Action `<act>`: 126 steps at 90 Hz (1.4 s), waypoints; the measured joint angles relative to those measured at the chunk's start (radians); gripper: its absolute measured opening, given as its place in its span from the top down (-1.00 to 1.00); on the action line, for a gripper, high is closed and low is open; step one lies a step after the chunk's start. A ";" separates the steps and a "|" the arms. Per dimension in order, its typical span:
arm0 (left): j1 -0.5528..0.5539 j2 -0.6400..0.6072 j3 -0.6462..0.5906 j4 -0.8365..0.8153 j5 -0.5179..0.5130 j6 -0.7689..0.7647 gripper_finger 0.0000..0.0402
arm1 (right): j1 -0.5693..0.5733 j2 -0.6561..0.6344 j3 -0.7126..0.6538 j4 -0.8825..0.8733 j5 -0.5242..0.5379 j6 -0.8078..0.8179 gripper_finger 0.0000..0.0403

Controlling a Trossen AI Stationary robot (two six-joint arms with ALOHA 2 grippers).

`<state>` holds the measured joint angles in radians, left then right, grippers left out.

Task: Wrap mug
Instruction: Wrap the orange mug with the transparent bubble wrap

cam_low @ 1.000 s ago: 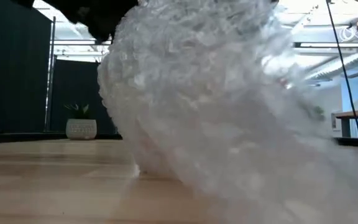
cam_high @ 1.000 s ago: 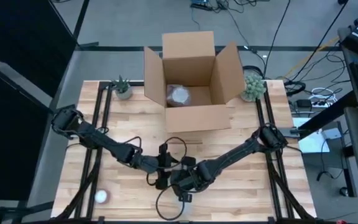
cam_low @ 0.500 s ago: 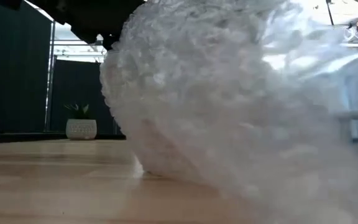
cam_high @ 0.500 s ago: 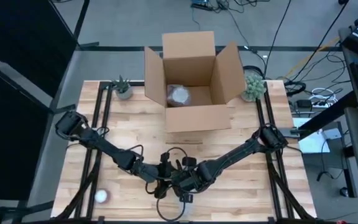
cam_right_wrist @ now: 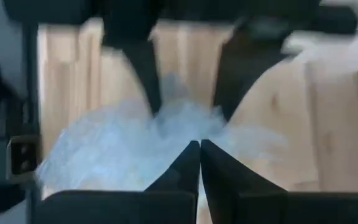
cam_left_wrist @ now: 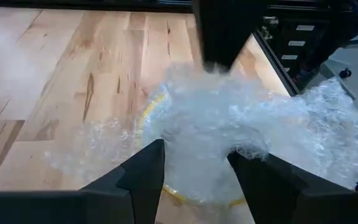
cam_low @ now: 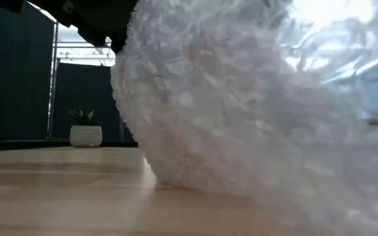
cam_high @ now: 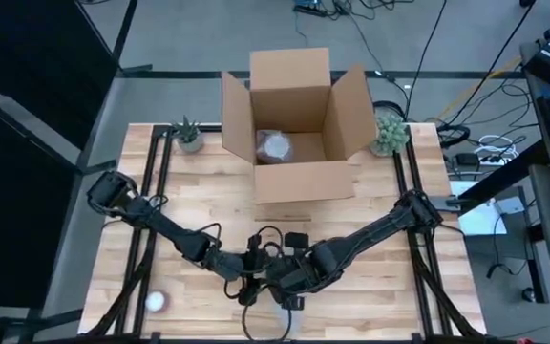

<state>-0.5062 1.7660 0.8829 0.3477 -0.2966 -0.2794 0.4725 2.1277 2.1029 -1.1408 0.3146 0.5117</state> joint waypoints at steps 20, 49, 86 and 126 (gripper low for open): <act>0.000 0.001 0.000 0.001 0.000 0.000 0.09 | -0.003 0.040 -0.102 0.077 -0.053 0.035 1.00; 0.002 0.002 0.000 0.021 0.000 -0.002 0.09 | -0.008 0.057 -0.332 0.264 -0.050 0.094 1.00; -0.001 -0.096 0.000 -0.078 0.008 -0.004 0.09 | -0.018 0.038 -0.339 0.294 -0.083 0.053 1.00; -0.023 -0.185 -0.009 -0.387 0.039 -0.154 0.09 | -0.008 0.037 -0.339 0.292 -0.083 0.045 1.00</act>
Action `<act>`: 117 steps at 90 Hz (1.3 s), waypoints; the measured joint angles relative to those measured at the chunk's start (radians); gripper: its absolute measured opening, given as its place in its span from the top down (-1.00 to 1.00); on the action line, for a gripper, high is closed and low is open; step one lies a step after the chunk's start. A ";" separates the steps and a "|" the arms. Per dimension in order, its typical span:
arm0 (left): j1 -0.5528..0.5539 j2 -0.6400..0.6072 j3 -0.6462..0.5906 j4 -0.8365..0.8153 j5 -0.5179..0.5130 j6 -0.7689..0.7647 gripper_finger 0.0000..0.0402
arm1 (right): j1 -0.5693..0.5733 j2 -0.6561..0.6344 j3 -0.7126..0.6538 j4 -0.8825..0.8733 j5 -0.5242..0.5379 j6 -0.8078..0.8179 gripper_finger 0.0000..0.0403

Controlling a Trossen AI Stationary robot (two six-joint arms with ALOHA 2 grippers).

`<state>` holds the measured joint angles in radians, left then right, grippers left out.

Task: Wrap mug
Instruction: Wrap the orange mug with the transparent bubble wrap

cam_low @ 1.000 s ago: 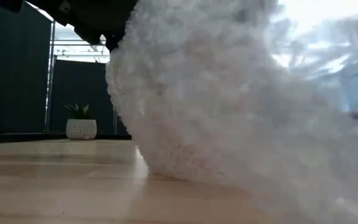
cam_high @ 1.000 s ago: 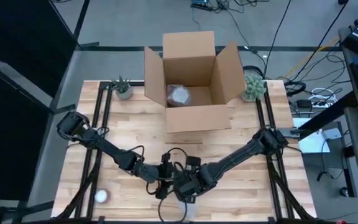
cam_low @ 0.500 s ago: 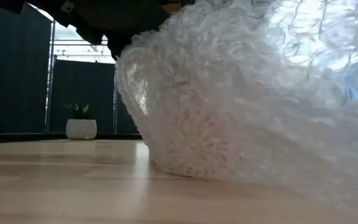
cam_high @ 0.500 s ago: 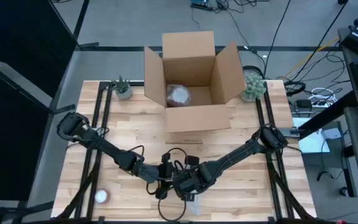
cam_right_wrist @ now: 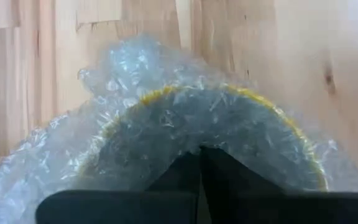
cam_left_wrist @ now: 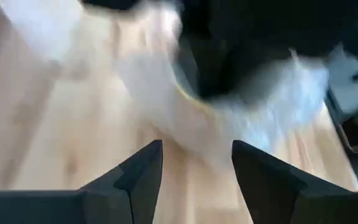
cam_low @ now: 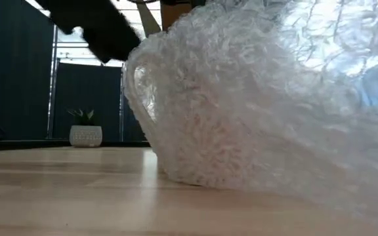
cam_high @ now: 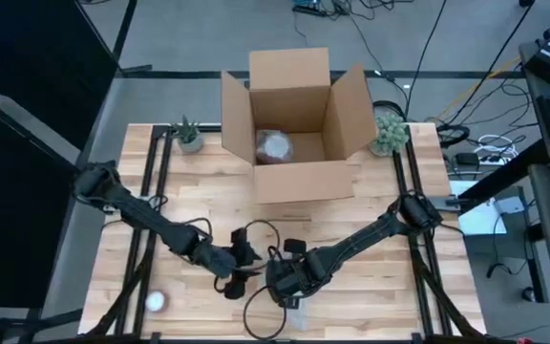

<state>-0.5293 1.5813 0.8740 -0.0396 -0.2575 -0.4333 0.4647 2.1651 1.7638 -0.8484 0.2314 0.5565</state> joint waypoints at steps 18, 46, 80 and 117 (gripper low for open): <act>-0.044 0.108 -0.001 0.124 0.007 -0.034 0.09 | 0.002 0.000 0.000 -0.007 -0.001 -0.016 1.00; -0.057 0.275 0.036 0.458 0.070 -0.034 0.09 | 0.004 -0.001 0.000 -0.041 -0.033 -0.095 1.00; -0.064 0.382 0.188 0.419 0.118 -0.029 0.09 | 0.013 -0.046 -0.005 -0.096 -0.051 -0.160 1.00; -0.082 0.050 0.188 -0.057 0.040 -0.023 0.09 | 0.026 -0.110 -0.002 -0.104 -0.010 -0.099 1.00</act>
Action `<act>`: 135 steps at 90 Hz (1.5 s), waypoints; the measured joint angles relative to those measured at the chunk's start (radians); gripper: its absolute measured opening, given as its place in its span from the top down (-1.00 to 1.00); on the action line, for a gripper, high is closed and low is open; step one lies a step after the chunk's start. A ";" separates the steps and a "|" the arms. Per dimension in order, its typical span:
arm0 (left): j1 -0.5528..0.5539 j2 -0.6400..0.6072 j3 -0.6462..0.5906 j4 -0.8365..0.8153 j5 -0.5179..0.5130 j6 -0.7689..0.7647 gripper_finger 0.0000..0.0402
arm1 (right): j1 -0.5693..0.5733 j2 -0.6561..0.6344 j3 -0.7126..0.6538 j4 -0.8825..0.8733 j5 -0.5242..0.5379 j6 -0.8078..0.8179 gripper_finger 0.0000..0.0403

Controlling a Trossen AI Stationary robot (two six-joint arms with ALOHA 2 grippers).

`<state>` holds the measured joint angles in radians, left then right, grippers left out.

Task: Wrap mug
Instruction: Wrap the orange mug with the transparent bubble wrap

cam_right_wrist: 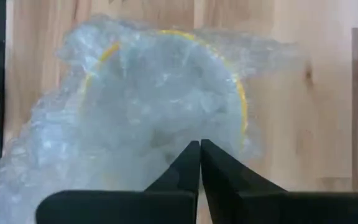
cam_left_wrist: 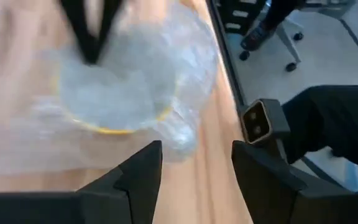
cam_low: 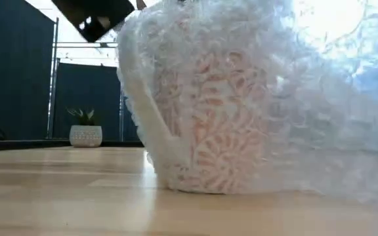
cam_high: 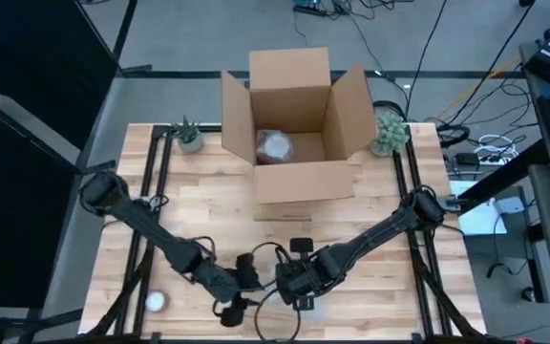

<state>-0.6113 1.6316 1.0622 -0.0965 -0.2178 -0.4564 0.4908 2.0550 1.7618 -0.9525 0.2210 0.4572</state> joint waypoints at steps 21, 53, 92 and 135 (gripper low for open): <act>0.039 0.023 0.000 0.118 -0.136 0.128 0.09 | 0.000 0.004 0.000 0.016 0.016 0.014 1.00; 0.094 0.184 0.004 0.218 -0.102 0.153 0.09 | 0.014 -0.033 0.030 -0.006 0.010 0.030 1.00; 0.094 0.188 0.000 0.248 -0.113 0.151 0.09 | 0.188 -0.099 0.086 -0.203 -0.021 0.374 1.00; 0.094 0.189 -0.001 0.253 -0.113 0.150 0.09 | 0.259 0.022 -0.167 0.349 0.070 0.348 1.00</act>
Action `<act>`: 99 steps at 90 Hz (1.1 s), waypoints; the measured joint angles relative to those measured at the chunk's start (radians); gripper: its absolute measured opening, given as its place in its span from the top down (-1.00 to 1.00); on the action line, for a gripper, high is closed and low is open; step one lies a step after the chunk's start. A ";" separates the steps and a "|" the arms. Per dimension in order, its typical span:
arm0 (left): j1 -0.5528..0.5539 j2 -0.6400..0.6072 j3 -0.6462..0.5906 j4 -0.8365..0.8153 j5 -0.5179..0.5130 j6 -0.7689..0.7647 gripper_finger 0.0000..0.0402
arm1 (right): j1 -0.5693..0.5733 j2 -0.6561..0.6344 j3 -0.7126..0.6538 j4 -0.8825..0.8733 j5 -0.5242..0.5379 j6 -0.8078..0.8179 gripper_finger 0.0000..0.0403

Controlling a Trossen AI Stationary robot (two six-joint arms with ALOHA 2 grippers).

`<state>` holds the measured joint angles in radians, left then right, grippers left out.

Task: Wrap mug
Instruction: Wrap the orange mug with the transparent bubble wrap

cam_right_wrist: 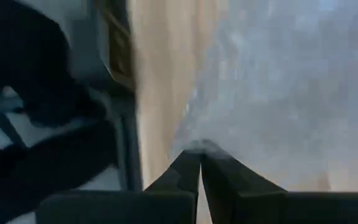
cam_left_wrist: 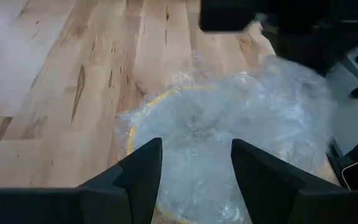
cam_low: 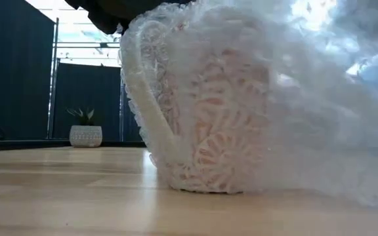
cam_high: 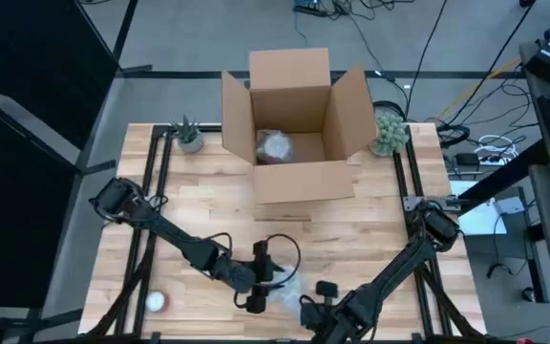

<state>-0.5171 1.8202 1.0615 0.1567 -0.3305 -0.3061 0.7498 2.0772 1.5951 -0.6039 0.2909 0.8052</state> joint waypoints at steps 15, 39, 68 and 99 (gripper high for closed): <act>0.000 0.000 0.000 0.000 -0.001 0.000 0.09 | -0.026 -0.028 0.000 0.055 0.168 -0.129 1.00; 0.000 0.001 0.000 -0.004 -0.002 0.000 0.09 | -0.047 -0.091 0.000 0.043 0.338 -0.166 1.00; 0.000 0.001 0.000 -0.009 -0.003 0.001 0.09 | -0.126 -0.083 -0.055 0.029 0.285 -0.086 1.00; -0.017 -0.031 -0.002 -0.027 0.001 0.002 0.09 | -0.148 -0.087 -0.119 0.064 0.192 -0.032 1.00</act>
<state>-0.5338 1.7895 1.0599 0.1295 -0.3300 -0.3038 0.6014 1.9902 1.4757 -0.5404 0.4830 0.7734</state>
